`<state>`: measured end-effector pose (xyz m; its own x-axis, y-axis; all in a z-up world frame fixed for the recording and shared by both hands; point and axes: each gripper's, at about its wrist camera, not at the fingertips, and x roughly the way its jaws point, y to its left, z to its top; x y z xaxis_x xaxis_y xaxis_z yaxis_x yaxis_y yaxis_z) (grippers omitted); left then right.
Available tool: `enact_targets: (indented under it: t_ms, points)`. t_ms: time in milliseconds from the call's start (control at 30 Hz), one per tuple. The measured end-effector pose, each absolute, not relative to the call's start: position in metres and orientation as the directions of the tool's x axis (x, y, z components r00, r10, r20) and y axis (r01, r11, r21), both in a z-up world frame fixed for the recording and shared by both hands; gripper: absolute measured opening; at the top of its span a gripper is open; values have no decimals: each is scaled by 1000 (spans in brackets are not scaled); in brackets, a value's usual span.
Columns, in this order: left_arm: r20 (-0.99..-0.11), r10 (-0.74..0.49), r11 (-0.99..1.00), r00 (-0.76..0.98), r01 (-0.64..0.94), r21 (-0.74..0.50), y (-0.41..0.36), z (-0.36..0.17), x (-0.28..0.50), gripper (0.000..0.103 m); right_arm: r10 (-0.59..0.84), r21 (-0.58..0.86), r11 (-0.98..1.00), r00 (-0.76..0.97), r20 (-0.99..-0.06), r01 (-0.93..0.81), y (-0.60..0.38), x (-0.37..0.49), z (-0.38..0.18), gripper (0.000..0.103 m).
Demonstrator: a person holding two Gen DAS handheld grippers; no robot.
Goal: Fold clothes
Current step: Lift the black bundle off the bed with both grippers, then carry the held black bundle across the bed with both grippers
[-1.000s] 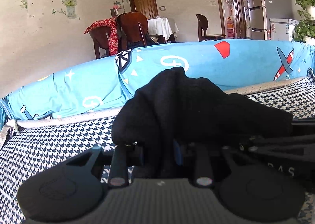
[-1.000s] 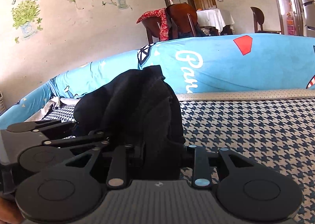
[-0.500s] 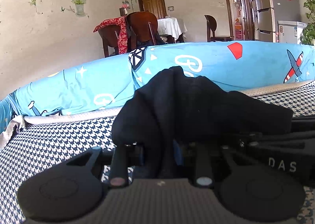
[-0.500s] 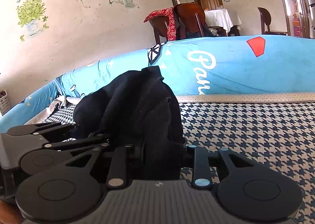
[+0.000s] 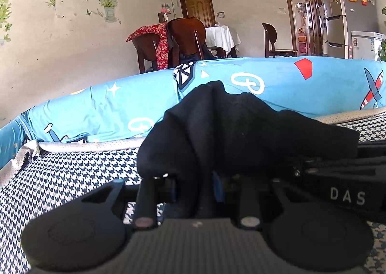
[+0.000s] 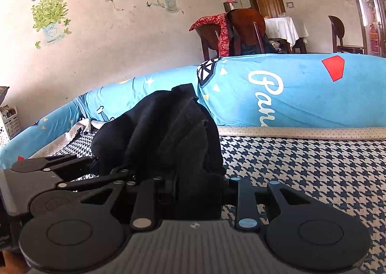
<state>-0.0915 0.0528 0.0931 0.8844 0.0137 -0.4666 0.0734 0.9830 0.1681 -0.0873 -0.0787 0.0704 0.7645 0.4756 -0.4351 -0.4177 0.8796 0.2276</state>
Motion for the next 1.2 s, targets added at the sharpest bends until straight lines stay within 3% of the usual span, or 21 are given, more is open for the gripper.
enact_targets:
  t_ms: [633, 1200]
  points:
    - [-556, 46, 990, 830, 37, 137, 60, 57, -55, 27, 477, 242, 878, 722, -501, -413, -69, -52, 41, 29]
    - [-570, 74, 988, 819, 18, 154, 58, 47, -44, 27, 446, 236, 894, 711, -544, -381, -65, -33, 22, 29]
